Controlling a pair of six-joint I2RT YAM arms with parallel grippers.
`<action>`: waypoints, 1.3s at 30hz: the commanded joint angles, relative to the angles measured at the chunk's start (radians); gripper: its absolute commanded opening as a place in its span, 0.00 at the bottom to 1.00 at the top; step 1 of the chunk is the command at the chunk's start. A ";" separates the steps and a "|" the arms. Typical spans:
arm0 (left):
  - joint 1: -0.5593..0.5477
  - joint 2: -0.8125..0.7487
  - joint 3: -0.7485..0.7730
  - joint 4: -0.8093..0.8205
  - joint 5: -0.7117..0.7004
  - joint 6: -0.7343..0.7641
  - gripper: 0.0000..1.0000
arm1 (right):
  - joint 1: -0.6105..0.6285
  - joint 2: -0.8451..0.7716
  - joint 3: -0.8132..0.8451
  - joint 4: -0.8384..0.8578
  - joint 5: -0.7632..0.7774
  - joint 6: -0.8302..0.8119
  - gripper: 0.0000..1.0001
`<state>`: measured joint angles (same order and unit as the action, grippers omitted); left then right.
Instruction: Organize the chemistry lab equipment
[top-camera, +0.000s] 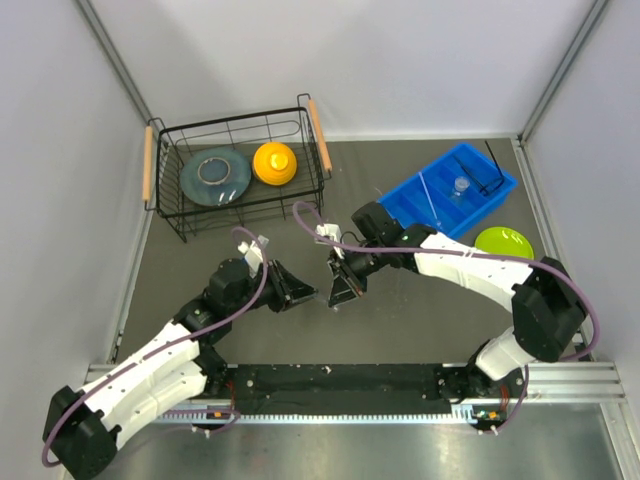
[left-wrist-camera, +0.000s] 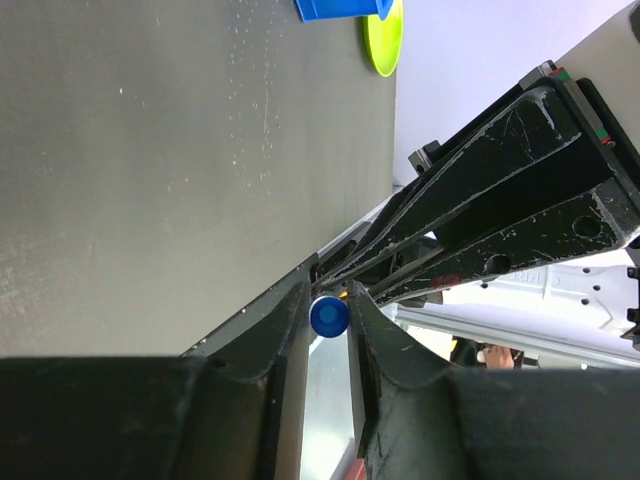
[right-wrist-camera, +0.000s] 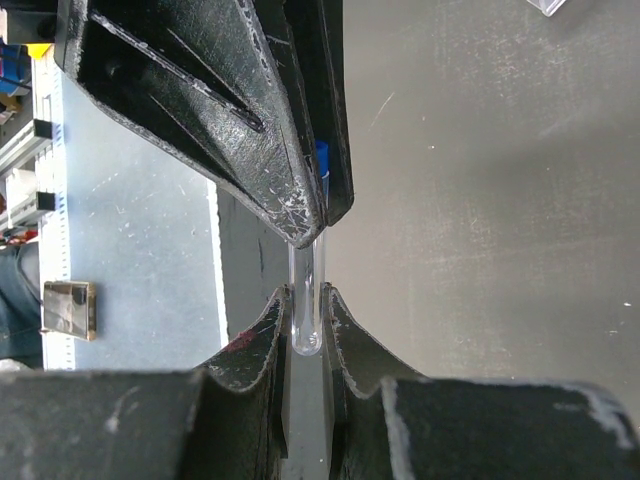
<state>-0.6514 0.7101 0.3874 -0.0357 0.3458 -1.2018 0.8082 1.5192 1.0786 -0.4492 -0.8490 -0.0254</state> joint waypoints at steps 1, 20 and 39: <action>-0.008 0.005 0.051 0.056 -0.005 0.013 0.20 | -0.009 -0.019 0.003 0.029 -0.001 -0.022 0.06; 0.019 -0.101 0.363 -0.900 -1.034 0.315 0.10 | -0.280 -0.157 0.066 -0.220 0.130 -0.452 0.99; 0.447 0.066 0.235 -0.561 -0.801 0.536 0.11 | -0.377 -0.180 -0.023 -0.218 -0.035 -0.502 0.99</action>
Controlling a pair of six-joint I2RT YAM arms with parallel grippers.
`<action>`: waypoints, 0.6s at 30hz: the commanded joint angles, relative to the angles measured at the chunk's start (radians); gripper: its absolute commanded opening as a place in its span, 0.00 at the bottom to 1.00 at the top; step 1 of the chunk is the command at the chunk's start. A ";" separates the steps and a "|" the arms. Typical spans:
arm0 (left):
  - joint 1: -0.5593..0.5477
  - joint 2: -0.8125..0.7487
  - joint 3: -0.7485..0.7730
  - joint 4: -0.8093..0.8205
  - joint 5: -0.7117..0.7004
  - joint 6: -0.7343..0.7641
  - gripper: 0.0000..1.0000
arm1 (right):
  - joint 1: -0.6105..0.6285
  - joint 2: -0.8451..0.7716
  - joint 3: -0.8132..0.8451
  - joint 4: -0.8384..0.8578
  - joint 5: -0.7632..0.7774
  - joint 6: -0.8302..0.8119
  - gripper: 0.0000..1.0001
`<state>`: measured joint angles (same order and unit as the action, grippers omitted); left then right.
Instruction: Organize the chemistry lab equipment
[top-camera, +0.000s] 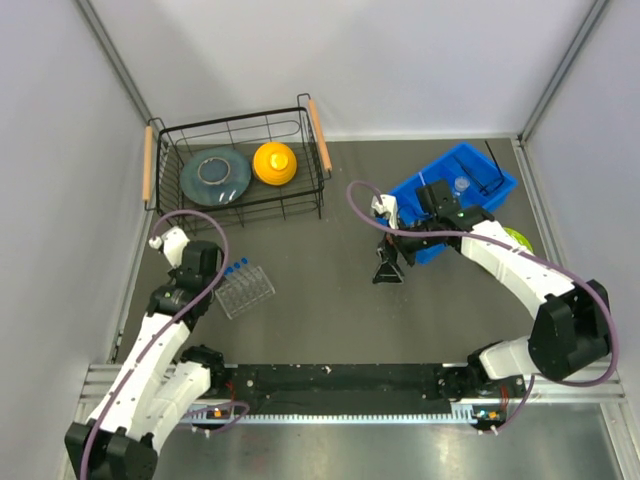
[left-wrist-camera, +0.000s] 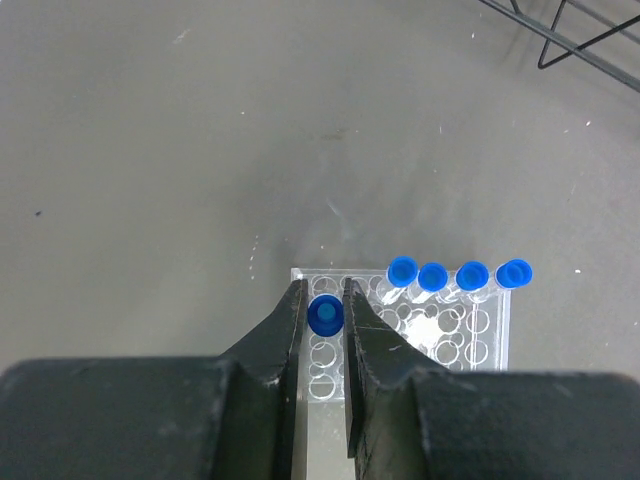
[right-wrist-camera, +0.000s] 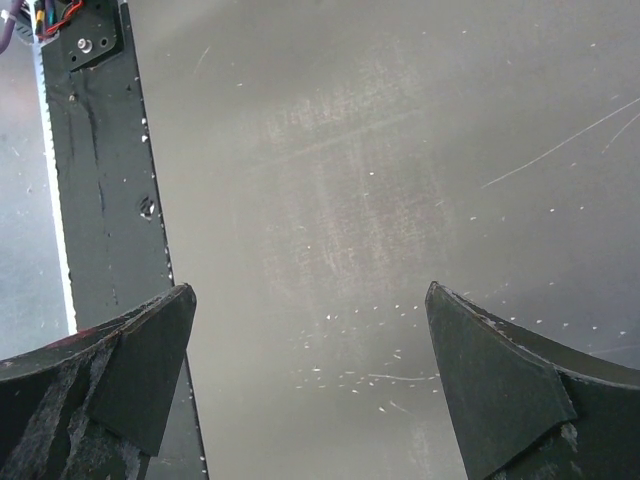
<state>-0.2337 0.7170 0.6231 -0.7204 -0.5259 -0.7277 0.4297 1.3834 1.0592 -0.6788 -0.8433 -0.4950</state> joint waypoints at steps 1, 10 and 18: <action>0.033 0.068 0.001 0.133 0.090 0.062 0.11 | 0.001 -0.044 -0.005 0.012 -0.039 -0.033 0.99; 0.053 0.124 -0.008 0.182 0.139 0.071 0.11 | 0.001 -0.037 -0.005 0.010 -0.040 -0.036 0.99; 0.077 0.134 -0.036 0.190 0.159 0.076 0.11 | 0.000 -0.029 -0.005 0.008 -0.043 -0.037 0.99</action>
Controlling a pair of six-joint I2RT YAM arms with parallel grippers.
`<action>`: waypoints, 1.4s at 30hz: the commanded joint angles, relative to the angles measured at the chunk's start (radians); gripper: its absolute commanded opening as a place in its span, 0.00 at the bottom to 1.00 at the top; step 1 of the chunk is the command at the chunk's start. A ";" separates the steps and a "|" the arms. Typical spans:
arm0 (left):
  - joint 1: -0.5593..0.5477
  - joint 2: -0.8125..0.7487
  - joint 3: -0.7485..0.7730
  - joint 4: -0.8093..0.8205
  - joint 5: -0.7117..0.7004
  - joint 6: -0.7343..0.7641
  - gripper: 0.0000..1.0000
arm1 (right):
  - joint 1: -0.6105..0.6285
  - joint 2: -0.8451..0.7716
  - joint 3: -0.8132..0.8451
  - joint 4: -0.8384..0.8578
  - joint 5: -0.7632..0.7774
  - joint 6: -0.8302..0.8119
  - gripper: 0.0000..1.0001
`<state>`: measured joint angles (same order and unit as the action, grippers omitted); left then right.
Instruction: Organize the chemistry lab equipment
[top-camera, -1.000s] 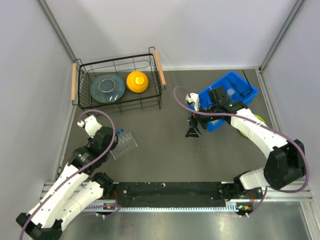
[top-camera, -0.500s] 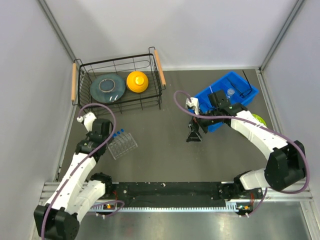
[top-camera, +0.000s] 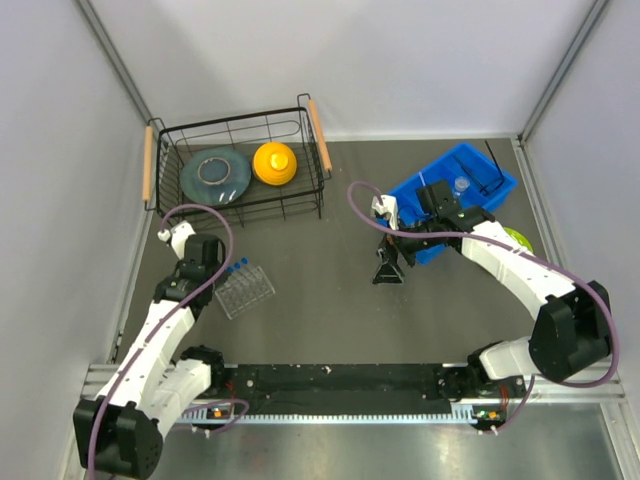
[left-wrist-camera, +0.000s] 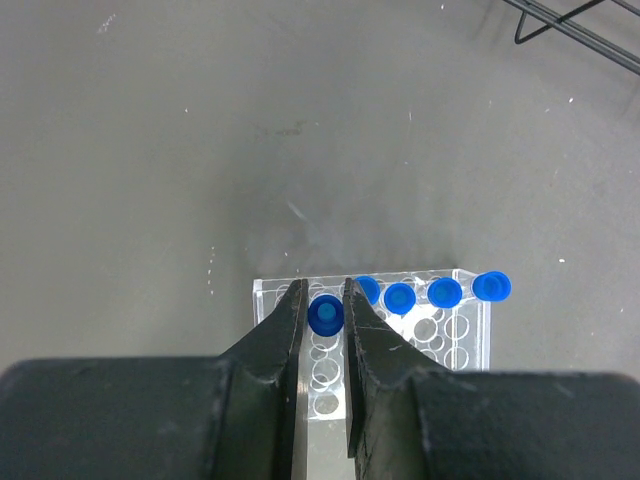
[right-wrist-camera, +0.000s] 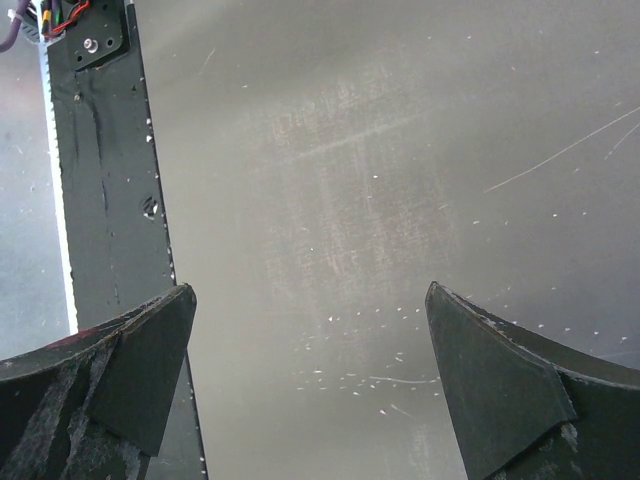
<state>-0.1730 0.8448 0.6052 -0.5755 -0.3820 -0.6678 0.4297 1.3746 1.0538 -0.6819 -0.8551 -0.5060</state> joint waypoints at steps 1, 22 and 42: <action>0.018 0.008 -0.019 0.045 0.018 0.016 0.11 | 0.001 -0.020 0.000 0.012 -0.032 -0.026 0.99; 0.040 -0.015 0.008 -0.004 0.046 0.036 0.11 | 0.001 -0.019 0.002 0.007 -0.033 -0.029 0.99; 0.043 -0.004 -0.004 0.003 0.057 0.046 0.12 | 0.001 -0.017 0.003 0.002 -0.036 -0.034 0.99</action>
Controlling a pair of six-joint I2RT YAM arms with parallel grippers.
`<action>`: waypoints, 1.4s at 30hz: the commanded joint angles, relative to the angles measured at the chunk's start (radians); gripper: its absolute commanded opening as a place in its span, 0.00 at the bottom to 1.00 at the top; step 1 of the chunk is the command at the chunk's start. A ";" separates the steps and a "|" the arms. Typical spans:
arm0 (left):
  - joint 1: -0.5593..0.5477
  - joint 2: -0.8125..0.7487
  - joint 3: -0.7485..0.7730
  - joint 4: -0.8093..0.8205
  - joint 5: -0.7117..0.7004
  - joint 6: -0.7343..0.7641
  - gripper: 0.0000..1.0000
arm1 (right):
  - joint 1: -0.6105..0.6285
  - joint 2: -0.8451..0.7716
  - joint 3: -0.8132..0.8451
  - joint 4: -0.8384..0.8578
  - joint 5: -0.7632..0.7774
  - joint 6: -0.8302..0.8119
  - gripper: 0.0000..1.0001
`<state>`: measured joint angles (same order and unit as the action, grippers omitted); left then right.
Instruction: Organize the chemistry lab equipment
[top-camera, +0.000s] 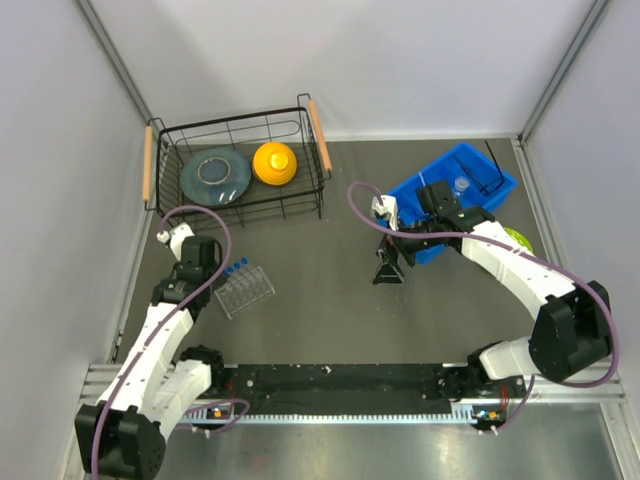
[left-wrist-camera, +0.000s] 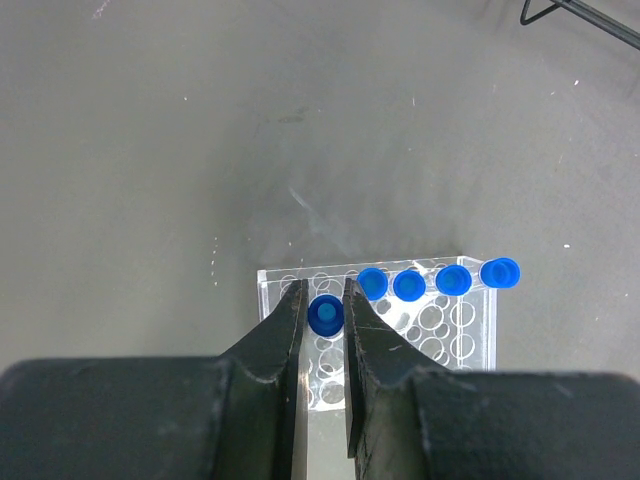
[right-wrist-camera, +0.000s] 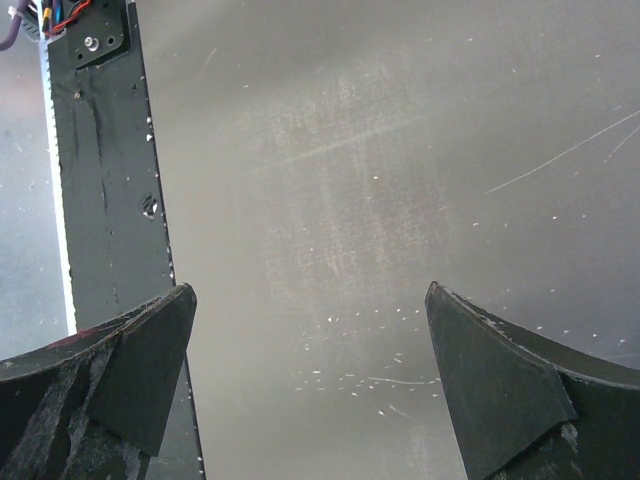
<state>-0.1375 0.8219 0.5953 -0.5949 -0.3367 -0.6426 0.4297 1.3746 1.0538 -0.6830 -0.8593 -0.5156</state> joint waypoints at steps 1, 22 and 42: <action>0.009 0.023 0.008 0.027 0.011 0.021 0.12 | 0.003 -0.017 0.003 0.003 -0.032 -0.026 0.99; 0.019 0.033 -0.020 0.038 0.007 0.008 0.36 | 0.001 -0.014 0.006 -0.001 -0.030 -0.032 0.99; 0.019 -0.253 0.216 -0.152 0.054 0.096 0.71 | -0.009 -0.146 0.060 -0.006 0.139 -0.032 0.99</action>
<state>-0.1246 0.6353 0.7364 -0.7185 -0.3328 -0.5987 0.4286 1.3384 1.0538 -0.6994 -0.8242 -0.5320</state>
